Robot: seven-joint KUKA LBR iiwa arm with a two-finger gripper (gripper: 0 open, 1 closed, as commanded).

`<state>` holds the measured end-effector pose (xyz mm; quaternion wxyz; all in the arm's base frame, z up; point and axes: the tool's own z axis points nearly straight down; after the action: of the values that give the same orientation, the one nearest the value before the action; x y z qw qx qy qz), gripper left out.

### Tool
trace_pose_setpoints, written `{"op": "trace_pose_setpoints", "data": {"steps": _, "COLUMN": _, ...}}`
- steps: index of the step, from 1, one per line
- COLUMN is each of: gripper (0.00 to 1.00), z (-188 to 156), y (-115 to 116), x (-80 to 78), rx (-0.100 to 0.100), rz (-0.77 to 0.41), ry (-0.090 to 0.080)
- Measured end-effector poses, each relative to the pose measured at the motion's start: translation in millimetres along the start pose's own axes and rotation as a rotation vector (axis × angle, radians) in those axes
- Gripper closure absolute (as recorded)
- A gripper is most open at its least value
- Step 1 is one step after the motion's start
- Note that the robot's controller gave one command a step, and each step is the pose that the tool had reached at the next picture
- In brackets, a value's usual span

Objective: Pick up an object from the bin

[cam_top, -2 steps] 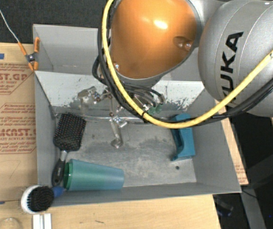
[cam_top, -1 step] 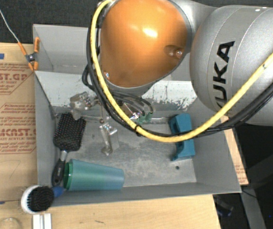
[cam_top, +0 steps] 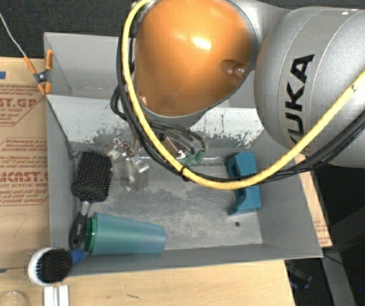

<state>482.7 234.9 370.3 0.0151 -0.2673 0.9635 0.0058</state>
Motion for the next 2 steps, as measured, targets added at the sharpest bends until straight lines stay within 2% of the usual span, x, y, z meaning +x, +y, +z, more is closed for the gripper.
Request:
{"op": "trace_pose_setpoints", "data": {"steps": 1, "gripper": 1.00, "z": 21, "y": -54, "x": -81.9, "rx": 0.001, "rz": -0.294, "ry": -0.005}}
{"op": "trace_pose_setpoints", "data": {"steps": 2, "gripper": 1.00, "z": 63, "y": -47, "x": -58.6, "rx": -0.001, "rz": -0.130, "ry": -0.006}}
